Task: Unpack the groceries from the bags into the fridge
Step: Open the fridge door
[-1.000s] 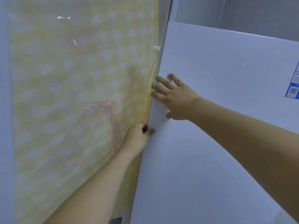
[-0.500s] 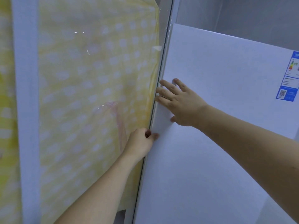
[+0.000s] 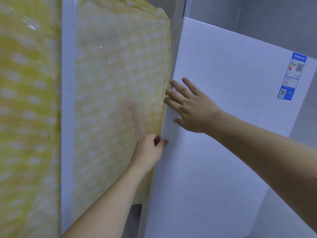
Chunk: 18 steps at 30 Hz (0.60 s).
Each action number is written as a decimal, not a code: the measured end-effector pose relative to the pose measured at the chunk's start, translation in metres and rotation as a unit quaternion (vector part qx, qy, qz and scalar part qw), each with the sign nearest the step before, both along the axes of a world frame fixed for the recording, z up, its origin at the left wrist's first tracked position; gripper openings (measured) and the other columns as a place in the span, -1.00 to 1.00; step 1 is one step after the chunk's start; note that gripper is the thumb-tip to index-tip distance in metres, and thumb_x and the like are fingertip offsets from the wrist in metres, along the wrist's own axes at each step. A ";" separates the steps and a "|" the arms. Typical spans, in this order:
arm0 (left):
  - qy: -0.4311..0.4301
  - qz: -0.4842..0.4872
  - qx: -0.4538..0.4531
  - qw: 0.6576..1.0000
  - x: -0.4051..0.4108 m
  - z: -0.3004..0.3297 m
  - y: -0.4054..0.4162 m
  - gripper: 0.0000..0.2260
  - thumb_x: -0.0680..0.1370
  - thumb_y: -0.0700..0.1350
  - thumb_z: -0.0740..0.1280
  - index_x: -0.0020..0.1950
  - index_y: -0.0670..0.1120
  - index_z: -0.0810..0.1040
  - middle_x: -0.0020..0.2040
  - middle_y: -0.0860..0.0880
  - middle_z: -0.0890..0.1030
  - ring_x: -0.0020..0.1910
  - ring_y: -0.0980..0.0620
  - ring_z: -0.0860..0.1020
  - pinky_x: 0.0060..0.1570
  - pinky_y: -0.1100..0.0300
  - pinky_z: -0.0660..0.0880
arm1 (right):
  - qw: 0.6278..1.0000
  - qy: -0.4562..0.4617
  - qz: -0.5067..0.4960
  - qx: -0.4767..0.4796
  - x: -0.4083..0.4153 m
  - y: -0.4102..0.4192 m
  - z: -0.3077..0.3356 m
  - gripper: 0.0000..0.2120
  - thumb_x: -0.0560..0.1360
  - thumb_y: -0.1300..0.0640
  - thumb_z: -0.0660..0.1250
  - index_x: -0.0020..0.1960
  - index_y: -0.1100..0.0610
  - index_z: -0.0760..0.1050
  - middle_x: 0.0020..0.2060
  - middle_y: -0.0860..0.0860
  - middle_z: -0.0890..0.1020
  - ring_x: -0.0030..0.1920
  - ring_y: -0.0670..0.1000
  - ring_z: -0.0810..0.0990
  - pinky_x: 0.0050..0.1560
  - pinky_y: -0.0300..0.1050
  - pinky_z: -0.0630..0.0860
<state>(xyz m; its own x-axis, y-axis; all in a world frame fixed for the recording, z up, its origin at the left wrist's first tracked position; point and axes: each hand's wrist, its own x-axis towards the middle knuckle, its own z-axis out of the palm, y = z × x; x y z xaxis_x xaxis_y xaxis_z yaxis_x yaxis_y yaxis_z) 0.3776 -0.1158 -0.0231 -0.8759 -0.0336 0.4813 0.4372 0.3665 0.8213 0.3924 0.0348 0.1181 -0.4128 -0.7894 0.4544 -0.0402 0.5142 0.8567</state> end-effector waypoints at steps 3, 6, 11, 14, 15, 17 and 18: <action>0.012 0.000 0.010 1.000 0.018 -0.003 0.003 -0.72 0.53 0.02 0.39 -0.24 -0.14 0.46 -0.41 0.07 0.38 -0.45 0.09 0.28 -0.47 0.31 0.24 | 0.999 0.010 0.030 -0.004 0.015 0.004 -0.003 -0.47 0.40 -0.08 0.43 0.25 0.21 0.52 0.24 0.12 0.52 0.42 0.25 0.36 0.46 0.25 0.21; 0.010 -0.002 0.006 1.000 0.031 -0.004 0.004 -0.74 0.53 0.02 0.39 -0.22 -0.12 0.47 -0.39 0.06 0.41 -0.42 0.08 0.33 -0.46 0.32 0.26 | 0.999 0.015 0.034 0.007 0.027 0.009 -0.001 -0.49 0.44 -0.07 0.38 0.28 0.21 0.49 0.26 0.12 0.51 0.43 0.26 0.34 0.46 0.24 0.21; 0.013 0.000 -0.011 1.000 0.056 -0.004 0.008 -0.75 0.55 0.03 0.37 -0.20 -0.09 0.44 -0.38 0.06 0.42 -0.40 0.05 0.36 -0.39 0.20 0.29 | 0.999 0.018 0.034 -0.002 0.050 0.012 -0.003 -0.54 0.56 -0.04 0.14 0.33 0.21 0.47 0.26 0.12 0.50 0.42 0.26 0.35 0.48 0.23 0.18; 0.016 -0.001 -0.011 1.000 0.076 -0.006 0.014 -0.75 0.55 0.02 0.36 -0.20 -0.10 0.43 -0.38 0.05 0.43 -0.38 0.03 0.36 -0.35 0.17 0.33 | 0.997 0.023 0.062 -0.029 0.066 0.017 -0.006 -0.56 0.58 0.03 0.09 0.30 0.25 0.50 0.23 0.12 0.52 0.39 0.26 0.38 0.48 0.23 0.18; 0.015 0.000 -0.011 1.000 0.085 -0.005 0.017 -0.76 0.55 0.02 0.36 -0.20 -0.09 0.43 -0.37 0.05 0.44 -0.38 0.03 0.37 -0.34 0.17 0.34 | 0.997 0.026 0.068 -0.030 0.074 0.019 -0.006 -0.57 0.59 0.05 0.07 0.30 0.25 0.50 0.22 0.12 0.52 0.39 0.26 0.38 0.48 0.24 0.17; 0.016 0.002 -0.007 1.000 0.096 -0.005 0.022 -0.77 0.55 0.02 0.36 -0.20 -0.08 0.43 -0.36 0.04 0.45 -0.38 0.04 0.38 -0.33 0.17 0.34 | 0.996 0.030 0.078 -0.026 0.085 0.024 -0.005 -0.58 0.60 0.06 0.06 0.29 0.24 0.51 0.22 0.12 0.52 0.39 0.25 0.39 0.48 0.24 0.17; 0.018 0.005 -0.006 1.000 0.103 -0.006 0.024 -0.76 0.54 0.02 0.36 -0.20 -0.08 0.42 -0.36 0.04 0.44 -0.38 0.04 0.37 -0.34 0.17 0.34 | 0.996 0.032 0.083 -0.027 0.091 0.027 -0.005 -0.59 0.61 0.05 0.06 0.28 0.23 0.51 0.22 0.11 0.52 0.39 0.24 0.39 0.48 0.24 0.17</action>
<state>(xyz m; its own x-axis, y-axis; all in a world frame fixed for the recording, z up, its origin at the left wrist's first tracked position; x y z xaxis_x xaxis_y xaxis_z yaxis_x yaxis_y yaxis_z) 0.4808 -0.0915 -0.0292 -0.8578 -0.0363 0.5126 0.4622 0.3816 0.8005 0.4838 0.0618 0.1128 -0.2481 -0.8179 0.5191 -0.0740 0.5503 0.8317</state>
